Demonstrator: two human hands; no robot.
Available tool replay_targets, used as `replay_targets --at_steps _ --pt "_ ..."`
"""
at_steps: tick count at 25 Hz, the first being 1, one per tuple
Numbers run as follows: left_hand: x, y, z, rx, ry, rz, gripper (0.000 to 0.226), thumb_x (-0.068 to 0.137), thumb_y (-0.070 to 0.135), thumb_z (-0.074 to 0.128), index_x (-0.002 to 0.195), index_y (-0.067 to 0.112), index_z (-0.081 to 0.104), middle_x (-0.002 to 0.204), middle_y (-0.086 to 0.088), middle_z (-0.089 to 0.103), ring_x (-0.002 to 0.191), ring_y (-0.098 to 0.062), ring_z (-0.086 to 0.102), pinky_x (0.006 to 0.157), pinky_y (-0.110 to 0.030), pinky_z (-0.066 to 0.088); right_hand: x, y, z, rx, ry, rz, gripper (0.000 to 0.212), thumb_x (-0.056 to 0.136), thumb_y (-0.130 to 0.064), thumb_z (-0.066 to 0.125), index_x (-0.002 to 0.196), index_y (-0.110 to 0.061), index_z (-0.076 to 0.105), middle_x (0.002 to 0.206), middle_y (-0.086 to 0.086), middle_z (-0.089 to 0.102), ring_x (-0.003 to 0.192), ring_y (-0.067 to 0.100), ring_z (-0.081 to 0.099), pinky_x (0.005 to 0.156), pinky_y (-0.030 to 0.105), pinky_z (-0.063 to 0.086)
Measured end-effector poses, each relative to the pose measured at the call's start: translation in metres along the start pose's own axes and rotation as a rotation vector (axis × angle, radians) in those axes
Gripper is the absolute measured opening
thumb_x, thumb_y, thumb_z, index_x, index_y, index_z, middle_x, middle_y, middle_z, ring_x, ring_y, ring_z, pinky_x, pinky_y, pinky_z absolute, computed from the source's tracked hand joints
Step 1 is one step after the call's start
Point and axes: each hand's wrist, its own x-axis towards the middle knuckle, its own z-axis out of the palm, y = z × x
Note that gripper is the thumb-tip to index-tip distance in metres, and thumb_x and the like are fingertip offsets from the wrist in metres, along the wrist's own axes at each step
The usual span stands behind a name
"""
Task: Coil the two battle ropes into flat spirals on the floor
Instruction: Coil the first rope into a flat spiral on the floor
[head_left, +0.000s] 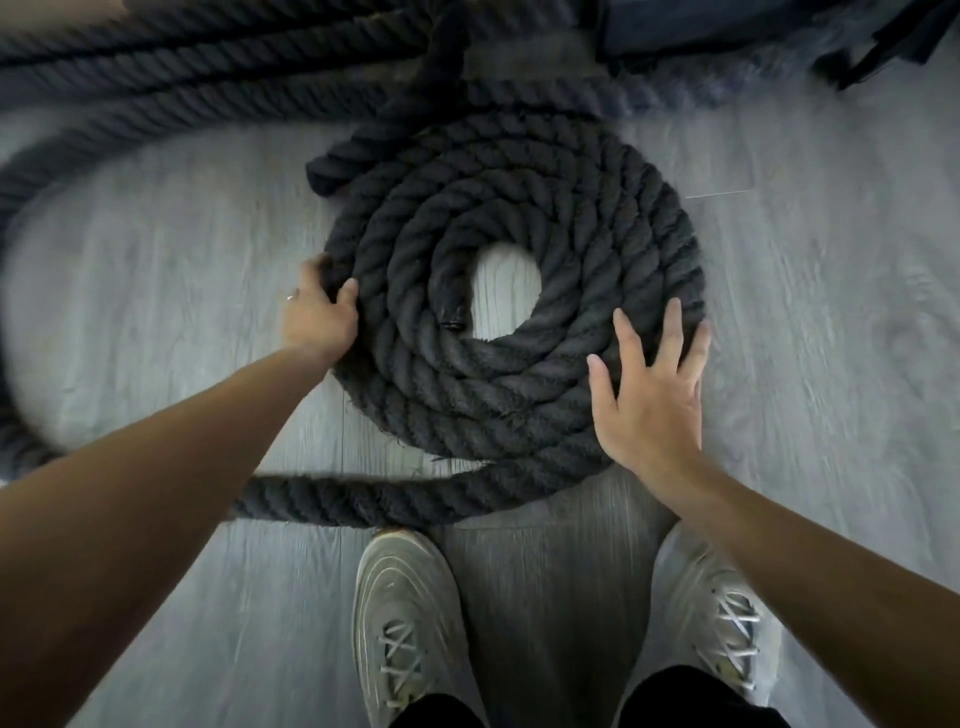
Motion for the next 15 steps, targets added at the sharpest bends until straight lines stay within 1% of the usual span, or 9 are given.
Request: replay_targets --at_steps 2,5,8,9,10,12,13,14,15 --pt "0.0 -0.01 -0.006 -0.148 -0.071 -0.04 0.053 0.102 0.027 0.053 0.151 0.032 0.033 0.141 -0.01 0.056 0.126 -0.029 0.055 0.107 -0.05 0.048 0.01 0.004 -0.004 -0.033 -0.044 -0.021 0.061 0.102 -0.057 0.027 0.158 -0.033 0.019 0.167 0.008 0.0 0.149 0.047 -0.007 0.118 0.062 0.021" --pt "-0.012 -0.01 -0.009 -0.252 -0.098 -0.145 0.065 0.097 0.022 0.063 0.15 0.04 0.03 0.131 -0.011 0.062 0.113 -0.029 0.063 0.094 -0.052 0.057 0.044 0.019 -0.019 -0.073 -0.098 -0.053 0.06 0.101 -0.061 0.021 0.157 -0.042 0.014 0.167 -0.002 -0.006 0.151 0.038 -0.011 0.119 0.059 0.021" --pt "-0.049 -0.016 0.0 -0.397 -0.137 -0.252 0.073 0.094 0.015 0.07 0.15 0.038 0.029 0.134 -0.009 0.06 0.113 -0.029 0.064 0.086 -0.051 0.06 0.086 0.041 -0.038 -0.267 -0.09 -0.087 0.064 0.097 -0.068 0.011 0.156 -0.046 0.005 0.167 0.004 -0.009 0.151 0.039 -0.007 0.121 0.058 0.009" --pt "-0.063 -0.019 0.006 -0.449 -0.168 -0.296 0.075 0.092 0.015 0.073 0.149 0.038 0.029 0.135 -0.008 0.059 0.113 -0.029 0.065 0.082 -0.05 0.062 0.099 0.047 -0.045 -0.322 -0.097 -0.04 0.068 0.094 -0.072 0.007 0.157 -0.046 0.001 0.167 0.007 -0.009 0.151 0.041 -0.006 0.121 0.059 0.007" --pt "-0.075 -0.022 0.011 -0.475 -0.207 -0.339 0.077 0.09 0.016 0.075 0.147 0.038 0.029 0.134 -0.007 0.059 0.11 -0.029 0.066 0.074 -0.046 0.063 0.108 0.051 -0.051 -0.35 -0.115 0.026 0.072 0.092 -0.075 0.005 0.157 -0.044 -0.003 0.167 0.01 -0.007 0.151 0.042 -0.004 0.12 0.06 0.006" --pt "-0.085 -0.024 0.018 -0.47 -0.259 -0.39 0.078 0.086 0.018 0.08 0.146 0.032 0.03 0.126 -0.003 0.06 0.101 -0.026 0.068 0.057 -0.035 0.06 0.113 0.047 -0.055 -0.267 -0.131 0.162 0.078 0.091 -0.077 0.008 0.158 -0.04 -0.004 0.165 0.016 0.0 0.149 0.044 0.005 0.119 0.061 0.01" --pt "-0.081 -0.022 0.018 -0.478 -0.246 -0.398 0.078 0.085 0.019 0.081 0.146 0.028 0.033 0.122 -0.002 0.061 0.099 -0.024 0.068 0.056 -0.033 0.057 0.106 0.042 -0.051 -0.18 -0.106 0.195 0.078 0.093 -0.075 0.012 0.159 -0.036 -0.001 0.164 0.019 0.004 0.147 0.045 0.01 0.118 0.061 0.014" --pt "-0.073 -0.021 0.014 -0.493 -0.213 -0.402 0.077 0.085 0.022 0.08 0.147 0.026 0.034 0.122 -0.003 0.062 0.1 -0.024 0.067 0.061 -0.033 0.056 0.091 0.035 -0.042 -0.105 -0.06 0.191 0.075 0.096 -0.069 0.017 0.16 -0.031 0.004 0.163 0.022 0.007 0.146 0.045 0.013 0.117 0.061 0.017" --pt "-0.061 -0.02 0.009 -0.509 -0.177 -0.391 0.078 0.086 0.026 0.079 0.15 0.025 0.033 0.126 -0.005 0.062 0.104 -0.025 0.066 0.07 -0.036 0.057 0.069 0.027 -0.032 -0.057 -0.005 0.167 0.072 0.099 -0.062 0.023 0.16 -0.027 0.009 0.163 0.024 0.008 0.145 0.047 0.015 0.116 0.061 0.02"
